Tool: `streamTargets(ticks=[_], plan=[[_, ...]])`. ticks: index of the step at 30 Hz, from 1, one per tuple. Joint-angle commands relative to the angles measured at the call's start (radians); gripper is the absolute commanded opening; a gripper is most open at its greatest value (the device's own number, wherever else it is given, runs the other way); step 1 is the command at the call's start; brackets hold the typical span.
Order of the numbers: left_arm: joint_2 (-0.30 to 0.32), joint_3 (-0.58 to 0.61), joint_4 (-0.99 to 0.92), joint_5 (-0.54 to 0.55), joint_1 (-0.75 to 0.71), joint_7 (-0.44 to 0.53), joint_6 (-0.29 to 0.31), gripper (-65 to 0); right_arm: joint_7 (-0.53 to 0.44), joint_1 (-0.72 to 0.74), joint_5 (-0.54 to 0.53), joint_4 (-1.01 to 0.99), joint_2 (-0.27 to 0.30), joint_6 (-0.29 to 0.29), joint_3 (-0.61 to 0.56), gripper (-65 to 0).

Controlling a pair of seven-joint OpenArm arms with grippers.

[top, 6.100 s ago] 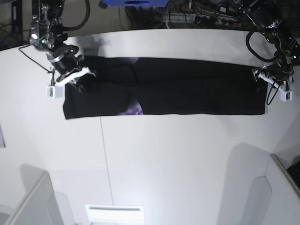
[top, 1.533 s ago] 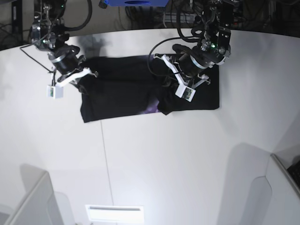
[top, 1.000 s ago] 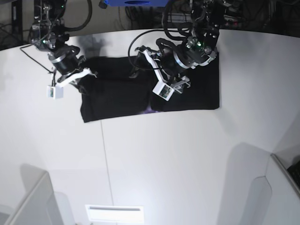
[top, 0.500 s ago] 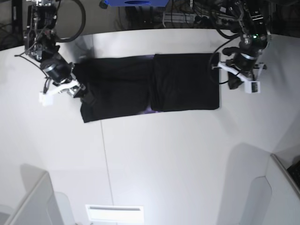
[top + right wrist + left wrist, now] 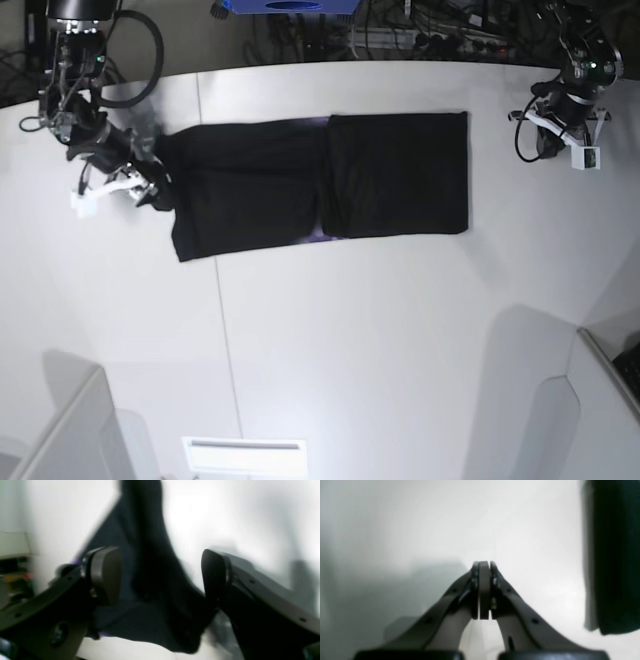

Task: Fold the T-shirt properly
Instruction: 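Release the folded end and raise the left gripper away, then grasp the opposite strip end with the right gripper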

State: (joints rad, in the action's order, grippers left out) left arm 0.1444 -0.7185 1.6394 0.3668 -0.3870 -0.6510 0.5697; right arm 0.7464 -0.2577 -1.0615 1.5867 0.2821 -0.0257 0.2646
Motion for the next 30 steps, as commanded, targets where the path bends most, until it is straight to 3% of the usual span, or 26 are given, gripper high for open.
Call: streamTargets(ticks=[1, 5, 19, 30], plan=[[0.014, -0.006, 0.012, 0.007, 0.003, 0.02, 0.003, -65.0, 0.005, 0.018, -0.004, 0.019, 0.01, 0.039, 0.005, -19.7], [0.014, -0.005, 0.008, 0.007, 0.027, 0.017, 0.003, -65.0, 0.023, 0.019, 0.027, 0.019, 0.01, 0.125, 0.006, -20.3], [0.014, 0.061, 0.0, 0.007, 0.052, 0.017, 0.003, -65.0, 0.023, 0.033, 0.069, -0.033, 0.004, 0.128, -0.146, -20.3], [0.014, 0.052, 0.0, 0.007, 0.046, 0.017, 0.003, -65.0, -0.034, 0.031, 0.154, -0.042, 0.01, 0.125, -0.146, -20.4]])
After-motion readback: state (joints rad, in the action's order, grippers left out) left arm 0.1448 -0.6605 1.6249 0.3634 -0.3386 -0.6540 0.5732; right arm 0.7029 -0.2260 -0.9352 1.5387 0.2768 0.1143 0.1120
